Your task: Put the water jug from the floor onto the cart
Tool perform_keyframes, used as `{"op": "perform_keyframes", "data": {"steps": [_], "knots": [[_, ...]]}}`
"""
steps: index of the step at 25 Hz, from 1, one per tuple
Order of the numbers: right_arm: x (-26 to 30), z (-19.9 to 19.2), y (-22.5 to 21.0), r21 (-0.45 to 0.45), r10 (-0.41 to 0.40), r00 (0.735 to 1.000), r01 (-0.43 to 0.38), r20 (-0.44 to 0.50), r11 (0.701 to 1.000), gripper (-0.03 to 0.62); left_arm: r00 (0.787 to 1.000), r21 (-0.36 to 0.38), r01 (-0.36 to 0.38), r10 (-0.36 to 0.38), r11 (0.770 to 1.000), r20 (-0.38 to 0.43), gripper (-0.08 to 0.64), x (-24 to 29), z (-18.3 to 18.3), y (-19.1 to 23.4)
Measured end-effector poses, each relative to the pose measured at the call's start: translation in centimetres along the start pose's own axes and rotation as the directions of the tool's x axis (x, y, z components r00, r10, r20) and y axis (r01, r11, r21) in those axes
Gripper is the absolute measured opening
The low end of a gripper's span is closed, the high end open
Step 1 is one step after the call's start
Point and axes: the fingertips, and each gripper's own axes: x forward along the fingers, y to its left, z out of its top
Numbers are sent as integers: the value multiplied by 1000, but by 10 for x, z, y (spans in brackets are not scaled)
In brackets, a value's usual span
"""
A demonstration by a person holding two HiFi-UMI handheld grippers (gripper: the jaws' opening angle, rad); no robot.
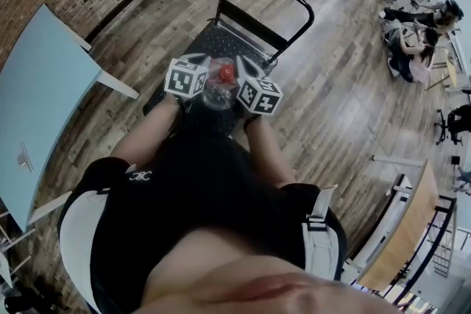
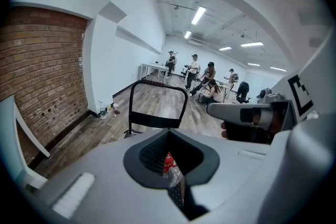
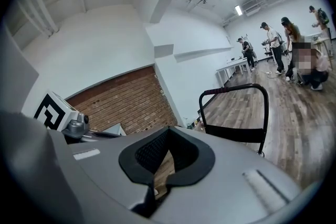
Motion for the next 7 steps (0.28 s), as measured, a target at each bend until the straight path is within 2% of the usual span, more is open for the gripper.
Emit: {"op": "perform_keyframes", "data": {"steps": [7], "knots": [[-13,-4,-3,1,-9,1000,9,-4,1000,12,1000,8,16,-16,1000,9,0,-3,2,-15]]}}
